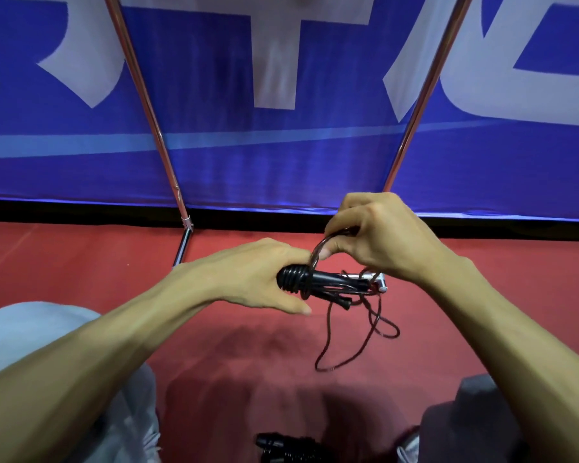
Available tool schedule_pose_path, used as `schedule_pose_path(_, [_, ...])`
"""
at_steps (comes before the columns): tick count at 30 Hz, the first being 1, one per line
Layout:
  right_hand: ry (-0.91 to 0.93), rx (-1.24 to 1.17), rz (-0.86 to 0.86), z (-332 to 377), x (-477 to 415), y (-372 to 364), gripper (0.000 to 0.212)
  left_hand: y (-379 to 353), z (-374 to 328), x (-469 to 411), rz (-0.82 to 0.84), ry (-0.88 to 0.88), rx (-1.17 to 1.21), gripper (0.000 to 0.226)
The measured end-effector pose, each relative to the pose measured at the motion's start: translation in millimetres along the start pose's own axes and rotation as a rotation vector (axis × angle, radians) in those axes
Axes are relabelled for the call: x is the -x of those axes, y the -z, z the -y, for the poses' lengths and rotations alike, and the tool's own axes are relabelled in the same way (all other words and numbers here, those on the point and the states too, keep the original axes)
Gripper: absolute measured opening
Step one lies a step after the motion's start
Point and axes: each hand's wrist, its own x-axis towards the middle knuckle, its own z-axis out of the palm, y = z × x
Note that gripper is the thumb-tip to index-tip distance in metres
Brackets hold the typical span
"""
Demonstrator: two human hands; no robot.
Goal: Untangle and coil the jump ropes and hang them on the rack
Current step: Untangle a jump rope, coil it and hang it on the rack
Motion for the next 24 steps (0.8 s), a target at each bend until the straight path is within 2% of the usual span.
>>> schedule_pose_path(2, [-0.039, -0.038, 0.022, -4.9, -2.2, -0.6, 0.037, -0.6, -6.2, 0.5, -0.032, 0.03, 0.024, 0.045])
schedule_pose_path(4, [-0.073, -0.087, 0.044, -10.4, -3.8, -2.1, 0.044, -0.3, -7.1, 0.5, -0.1, 0.07, 0.02, 0.05])
schedule_pose_path(7, [-0.166, -0.173, 0.108, -21.0, -3.4, -1.7, 0.028, 4.6, -5.0, 1.3, -0.167, 0.075, 0.121, 0.037])
schedule_pose_path(11, [-0.23, -0.389, 0.201, -27.5, -0.6, -5.6, 0.008, 11.0, -5.4, 5.3, -0.164, 0.088, 0.243, 0.029])
schedule_pose_path(14, [-0.251, -0.517, 0.214, -23.6, -0.7, -10.2, 0.021, 15.8, -5.1, 7.9, -0.207, 0.094, 0.319, 0.024])
schedule_pose_path(16, [-0.325, -0.674, 0.194, -17.9, -0.8, -11.2, 0.014, 20.4, -4.6, 8.9, -0.248, 0.103, 0.399, 0.025])
schedule_pose_path(19, [-0.415, -0.865, 0.158, -12.4, -2.5, -18.1, 0.022, 24.4, -3.8, 8.0, -0.348, 0.124, 0.499, 0.024])
schedule_pose_path(22, [-0.458, -1.0, 0.173, -8.5, -3.7, -23.9, 0.027, 25.7, -1.2, 2.5, -0.486, 0.178, 0.653, 0.013])
schedule_pose_path(24, [-0.499, -1.084, 0.19, -6.9, -3.6, -29.8, 0.017, 27.3, 3.9, 0.0, -0.57, 0.232, 0.713, 0.034])
